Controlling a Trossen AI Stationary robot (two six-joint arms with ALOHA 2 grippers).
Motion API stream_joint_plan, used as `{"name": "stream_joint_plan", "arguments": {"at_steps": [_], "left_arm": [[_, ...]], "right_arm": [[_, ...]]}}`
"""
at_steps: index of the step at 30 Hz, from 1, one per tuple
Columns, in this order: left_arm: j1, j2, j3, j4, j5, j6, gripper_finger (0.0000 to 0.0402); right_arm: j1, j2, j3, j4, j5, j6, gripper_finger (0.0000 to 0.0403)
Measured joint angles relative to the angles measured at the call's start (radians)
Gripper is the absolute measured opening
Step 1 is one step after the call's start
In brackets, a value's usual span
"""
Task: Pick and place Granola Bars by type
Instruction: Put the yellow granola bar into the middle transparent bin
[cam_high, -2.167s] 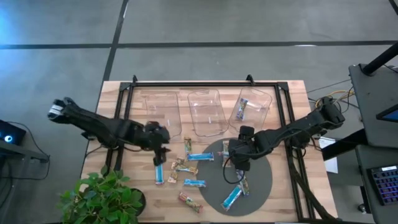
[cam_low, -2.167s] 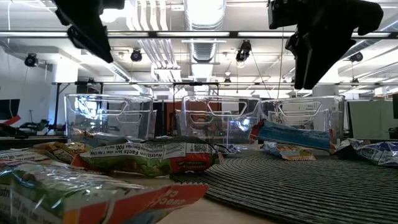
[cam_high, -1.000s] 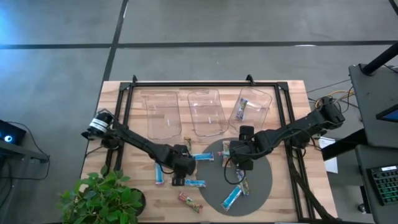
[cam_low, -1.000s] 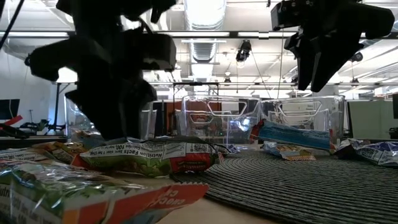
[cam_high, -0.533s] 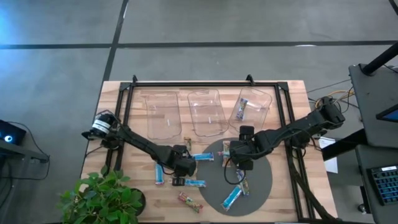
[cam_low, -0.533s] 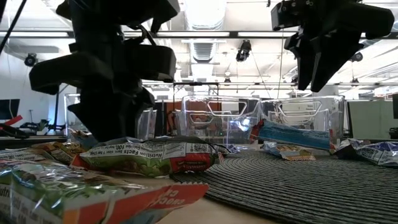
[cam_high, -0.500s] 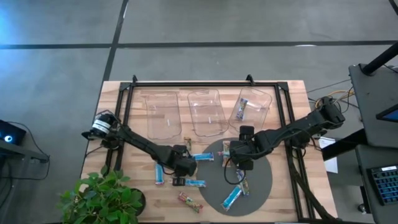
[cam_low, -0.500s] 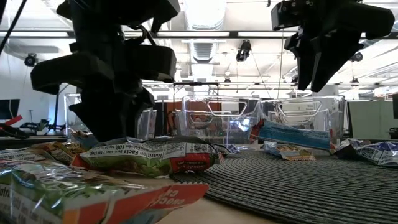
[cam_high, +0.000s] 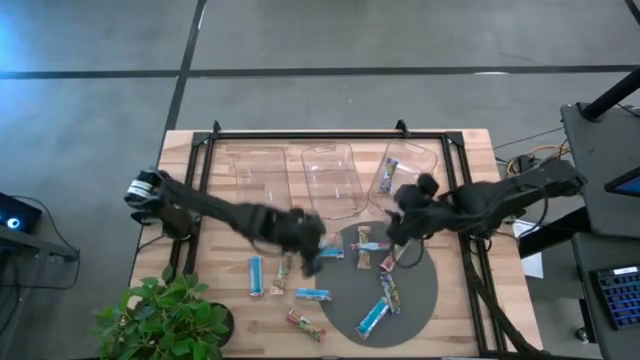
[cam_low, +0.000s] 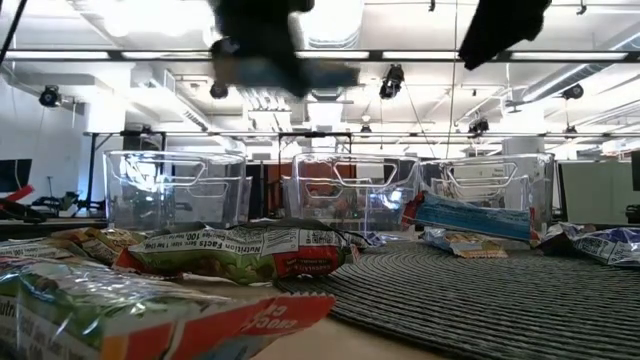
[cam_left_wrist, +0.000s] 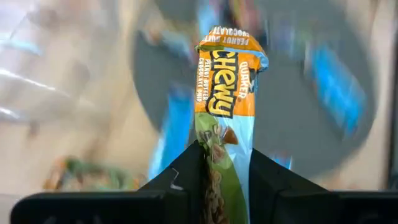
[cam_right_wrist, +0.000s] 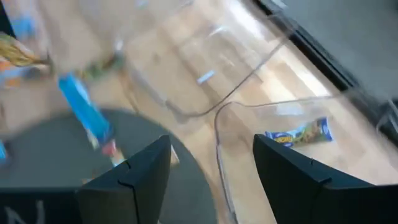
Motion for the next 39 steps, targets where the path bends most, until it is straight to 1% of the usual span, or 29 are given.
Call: {"name": "stream_joint_plan", "arguments": {"at_steps": [2, 5, 7, 9, 12, 14, 17, 20, 23, 26, 29, 32, 37, 39], "left_arm": [[0.07, -0.025, 0.004, 0.095, -0.046, -0.109, 0.0068], [0.187, -0.042, 0.001, 0.239, -0.16, -0.298, 0.0068], [0.27, -0.046, -0.012, 0.294, -0.192, -0.369, 0.0068], [0.35, -0.03, -0.022, 0.371, -0.176, -0.44, 0.0068], [0.438, 0.003, -0.034, 0.375, -0.07, -0.567, 0.0068], [0.46, 0.026, -0.045, 0.369, -0.021, -0.624, 0.0068], [0.458, 0.056, -0.055, 0.366, -0.002, -0.676, 0.0068], [0.446, 0.078, -0.056, 0.365, -0.002, -0.675, 0.0069], [0.445, 0.092, -0.055, 0.353, -0.009, -0.584, 0.0069], [0.445, 0.094, -0.056, 0.269, -0.057, -0.522, 0.0069], [0.442, 0.094, -0.056, 0.245, -0.085, -0.513, 0.0074], [0.437, 0.094, -0.051, 0.245, -0.084, -0.512, 0.01], [0.432, 0.094, -0.047, 0.262, -0.077, -0.506, 0.017], [0.431, 0.094, -0.047, 0.264, -0.034, -0.496, 0.0191]], "right_arm": [[-0.012, -0.028, -0.001, 0.003, 0.019, 0.052, 0.0219], [-0.017, -0.055, -0.003, 0.005, 0.052, 0.074, 0.0219], [-0.016, -0.067, -0.003, 0.007, 0.084, 0.079, 0.0219], [-0.016, -0.069, -0.003, 0.007, 0.105, 0.082, 0.0219], [-0.017, -0.068, -0.005, 0.005, 0.11, 0.083, 0.0219], [-0.016, -0.065, -0.01, 0.005, 0.11, 0.083, 0.0219], [-0.015, -0.059, -0.021, 0.001, 0.106, 0.083, 0.0219], [-0.014, -0.055, -0.041, -0.002, 0.078, 0.064, 0.0219], [-0.014, -0.053, -0.069, -0.002, 0.031, 0.042, 0.0219], [-0.014, -0.053, -0.093, -0.002, 0.01, 0.042, 0.0219], [-0.014, -0.053, -0.104, 0.0, 0.006, 0.042, 0.0219], [-0.014, -0.05, -0.107, 0.001, 0.006, 0.041, 0.0219], [-0.014, -0.05, -0.107, 0.005, 0.007, 0.037, 0.0219], [-0.014, -0.05, -0.109, 0.006, 0.007, 0.017, 0.0219]]}}
